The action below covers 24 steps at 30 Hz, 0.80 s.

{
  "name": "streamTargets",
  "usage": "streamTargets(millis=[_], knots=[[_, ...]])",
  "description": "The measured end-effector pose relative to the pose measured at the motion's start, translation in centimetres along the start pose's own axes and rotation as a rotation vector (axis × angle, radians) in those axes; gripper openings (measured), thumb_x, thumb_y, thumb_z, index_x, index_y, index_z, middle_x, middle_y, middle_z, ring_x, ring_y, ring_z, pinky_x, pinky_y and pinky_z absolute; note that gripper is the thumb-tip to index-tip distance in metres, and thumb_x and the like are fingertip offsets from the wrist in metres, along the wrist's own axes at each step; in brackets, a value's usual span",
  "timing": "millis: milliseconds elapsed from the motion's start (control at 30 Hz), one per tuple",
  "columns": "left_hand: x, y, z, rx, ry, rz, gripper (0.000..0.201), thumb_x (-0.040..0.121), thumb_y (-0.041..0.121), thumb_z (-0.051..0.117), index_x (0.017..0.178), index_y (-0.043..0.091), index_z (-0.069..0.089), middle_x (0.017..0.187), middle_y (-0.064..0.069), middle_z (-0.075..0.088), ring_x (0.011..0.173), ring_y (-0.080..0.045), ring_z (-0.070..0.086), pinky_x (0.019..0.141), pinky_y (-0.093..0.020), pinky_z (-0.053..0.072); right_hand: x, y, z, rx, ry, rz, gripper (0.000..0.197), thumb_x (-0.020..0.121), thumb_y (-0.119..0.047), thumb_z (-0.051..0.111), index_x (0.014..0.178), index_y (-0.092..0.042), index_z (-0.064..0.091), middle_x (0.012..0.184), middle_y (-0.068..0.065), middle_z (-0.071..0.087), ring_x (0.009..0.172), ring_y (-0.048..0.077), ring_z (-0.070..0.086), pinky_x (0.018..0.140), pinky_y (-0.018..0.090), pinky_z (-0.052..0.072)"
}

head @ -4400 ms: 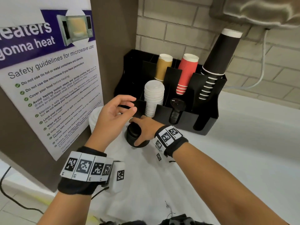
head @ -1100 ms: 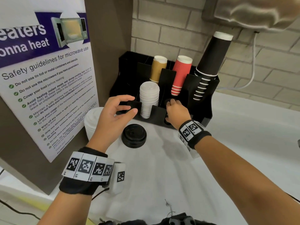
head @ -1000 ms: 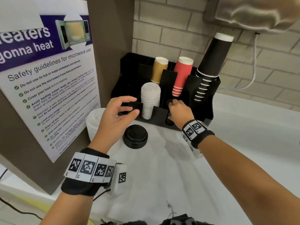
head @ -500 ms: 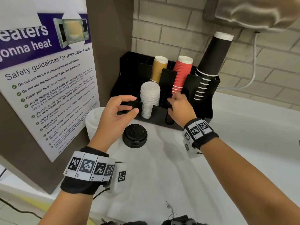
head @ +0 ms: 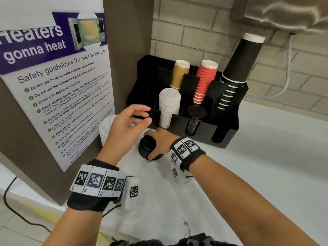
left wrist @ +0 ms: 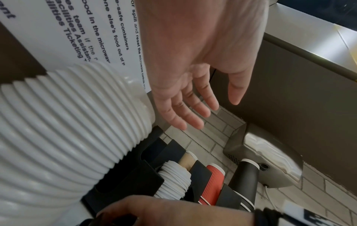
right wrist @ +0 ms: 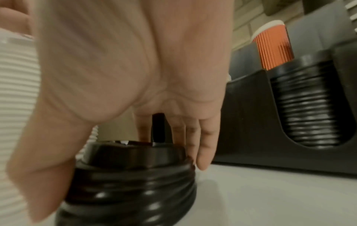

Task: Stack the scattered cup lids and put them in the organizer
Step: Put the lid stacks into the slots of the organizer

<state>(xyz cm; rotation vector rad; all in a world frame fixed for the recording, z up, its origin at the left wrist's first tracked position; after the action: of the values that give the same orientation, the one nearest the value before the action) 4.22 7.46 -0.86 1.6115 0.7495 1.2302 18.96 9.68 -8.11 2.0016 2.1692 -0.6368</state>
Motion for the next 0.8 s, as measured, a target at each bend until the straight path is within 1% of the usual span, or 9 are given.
streamTargets(millis=[133,233,300,367,433,467,567,700,800], knots=[[-0.1,0.1,0.0,-0.011,0.010,0.000,0.029,0.089,0.008,0.066,0.103,0.032,0.063,0.098,0.010,0.063,0.082,0.002,0.060,0.080,-0.013,0.050,-0.3,0.9,-0.7,0.168,0.103,-0.046,0.084,0.067,-0.038,0.082,0.138,-0.027,0.038,0.119,0.009,0.046,0.108,0.026,0.051,0.088,0.036,0.052],[0.0,0.1,0.3,-0.001,0.021,0.001,0.032,0.088,0.007,0.067,0.108,0.031,0.061,0.108,0.007,0.061,0.091,-0.002,0.061,0.076,-0.007,0.046,-2.1,2.2,-2.7,0.514,0.266,-0.124,0.070,0.071,-0.026,0.081,0.131,-0.027,0.046,0.112,-0.002,0.056,0.103,0.017,0.056,0.079,0.016,0.047],[0.0,-0.2,0.9,0.028,-0.016,-0.013,0.042,0.084,0.015,0.072,0.117,0.035,0.057,0.120,0.008,0.057,0.105,-0.005,0.059,0.079,-0.008,0.046,-4.0,2.5,-3.7,0.778,0.339,-0.155,0.063,0.073,-0.022,0.079,0.128,-0.031,0.049,0.101,-0.006,0.058,0.094,0.012,0.059,0.072,0.013,0.045],[-0.3,-0.5,2.0,0.054,-0.130,-0.047,0.067,0.072,0.032,0.078,0.129,0.047,0.047,0.135,0.014,0.047,0.121,-0.002,0.050,0.089,-0.013,0.044,-6.1,2.1,-4.1,1.030,0.344,-0.229,0.063,0.072,-0.023,0.075,0.128,-0.031,0.050,0.098,0.002,0.060,0.086,0.013,0.061,0.072,0.022,0.050],[-0.6,-0.7,3.3,0.003,-0.245,-0.088,0.088,0.061,0.036,0.081,0.136,0.052,0.039,0.145,0.015,0.040,0.131,-0.007,0.044,0.100,-0.027,0.044,-7.8,1.5,-4.0,1.214,0.322,-0.336,0.066,0.071,-0.023,0.072,0.132,-0.030,0.049,0.111,0.012,0.060,0.099,0.024,0.060,0.084,0.039,0.053],[-0.7,-0.6,3.9,-0.043,-0.277,-0.089,0.092,0.060,0.034,0.083,0.138,0.051,0.037,0.146,0.013,0.041,0.132,-0.010,0.045,0.101,-0.033,0.046,-8.5,1.4,-3.9,1.270,0.311,-0.380,0.066,0.073,-0.020,0.071,0.134,-0.030,0.048,0.118,0.013,0.058,0.107,0.028,0.058,0.091,0.045,0.050],[-0.7,-0.3,4.7,-0.095,-0.304,-0.051,0.093,0.061,0.027,0.084,0.142,0.042,0.040,0.140,0.010,0.049,0.126,-0.010,0.053,0.093,-0.032,0.054,-10.0,1.8,-3.5,1.350,0.306,-0.394,0.066,0.080,-0.010,0.067,0.140,-0.027,0.043,0.128,0.014,0.056,0.116,0.029,0.057,0.096,0.046,0.050],[-0.8,-0.1,5.3,-0.111,-0.354,-0.051,0.094,0.058,0.025,0.085,0.140,0.038,0.043,0.137,0.012,0.051,0.121,-0.006,0.056,0.083,-0.027,0.056,-11.4,3.0,-3.4,1.380,0.317,-0.340,0.065,0.083,-0.007,0.060,0.144,-0.018,0.040,0.131,0.029,0.051,0.115,0.037,0.058,0.095,0.051,0.050],[-1.0,0.2,5.9,-0.083,-0.362,-0.036,0.097,0.056,0.026,0.086,0.142,0.036,0.042,0.140,0.008,0.048,0.123,-0.008,0.054,0.085,-0.031,0.057,-11.9,3.4,-3.5,1.363,0.362,-0.296,0.066,0.080,-0.007,0.064,0.142,-0.018,0.043,0.129,0.029,0.053,0.118,0.043,0.055,0.096,0.057,0.048]])
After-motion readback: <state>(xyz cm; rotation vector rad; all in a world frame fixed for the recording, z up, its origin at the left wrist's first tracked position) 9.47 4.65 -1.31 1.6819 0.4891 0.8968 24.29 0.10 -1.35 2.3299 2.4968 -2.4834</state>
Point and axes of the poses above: each hand's wrist, its own x-axis towards the middle knuckle, its own z-axis out of the palm, y = z × x, the point moved 4 cm from there along x, towards the middle knuckle
